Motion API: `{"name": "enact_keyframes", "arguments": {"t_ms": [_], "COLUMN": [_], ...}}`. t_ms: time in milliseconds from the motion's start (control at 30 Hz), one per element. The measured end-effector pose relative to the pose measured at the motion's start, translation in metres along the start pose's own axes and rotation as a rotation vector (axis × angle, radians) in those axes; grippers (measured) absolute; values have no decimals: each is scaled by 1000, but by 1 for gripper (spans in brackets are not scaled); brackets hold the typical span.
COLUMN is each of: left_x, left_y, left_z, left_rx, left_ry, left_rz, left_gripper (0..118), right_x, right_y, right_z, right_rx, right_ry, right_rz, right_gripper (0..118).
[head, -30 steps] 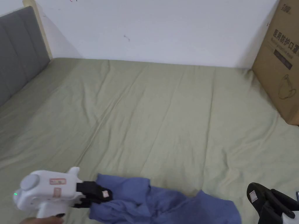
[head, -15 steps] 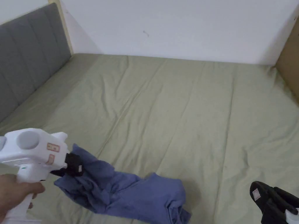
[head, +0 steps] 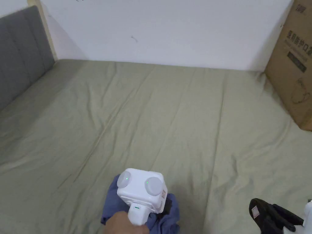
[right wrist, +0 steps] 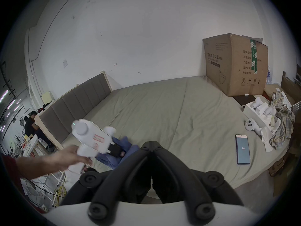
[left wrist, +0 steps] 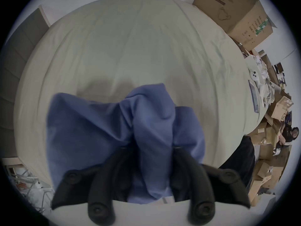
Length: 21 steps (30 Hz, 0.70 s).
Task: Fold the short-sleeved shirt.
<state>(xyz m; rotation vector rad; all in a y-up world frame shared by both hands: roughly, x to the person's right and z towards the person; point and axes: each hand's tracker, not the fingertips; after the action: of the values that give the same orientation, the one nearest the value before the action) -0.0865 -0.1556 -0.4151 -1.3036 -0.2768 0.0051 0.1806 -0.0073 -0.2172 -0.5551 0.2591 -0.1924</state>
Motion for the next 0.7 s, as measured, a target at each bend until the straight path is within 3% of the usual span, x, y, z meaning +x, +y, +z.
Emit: {"name": "enact_keyframes", "arguments": {"t_ms": [100,167,233,267,300,333,367,433,467,567,667,700], "left_x": [-30,-55,-83,-95,-108,-115,-119,-110,-104,-77,-26,-12], "left_y": [1,-6,-8,-11,-16,-21,-27,-34,-35,-42,-46,-51], "left_z": [30,60,94,107,121,133,138,129,121,82,27,1], "left_rx": [23,70,175,235,321,405,473,533,507,444,367,317], "left_ry": [-221,-334,-364,-360,-343,-319,-277,-101,-79,-270,-213,-218], "left_rz": [152,265,280,280,276,282,293,223,189,177,69,92], "left_gripper": [73,73,72,69,49,18,0,0,0,0,0,0], "right_x": [6,8,10,10,10,11,11,12,12,12,13,14], "right_y": [-2,-3,-4,-5,-5,-6,-6,-6,-6,-7,-6,-6], "right_z": [2,0,-1,-2,-3,-3,-5,-8,-8,-9,-9,-9], "right_rx": [2,-3,1,4,8,10,9,3,1,-2,-4,-6], "right_ry": [-1,-4,-3,-2,-1,1,3,3,5,1,-7,-7], "right_rz": [-9,-9,-17,-21,-26,-32,-37,-47,-48,-44,-53,-57], "right_gripper": [0,0,0,0,0,0,0,0,0,0,0,0]}}
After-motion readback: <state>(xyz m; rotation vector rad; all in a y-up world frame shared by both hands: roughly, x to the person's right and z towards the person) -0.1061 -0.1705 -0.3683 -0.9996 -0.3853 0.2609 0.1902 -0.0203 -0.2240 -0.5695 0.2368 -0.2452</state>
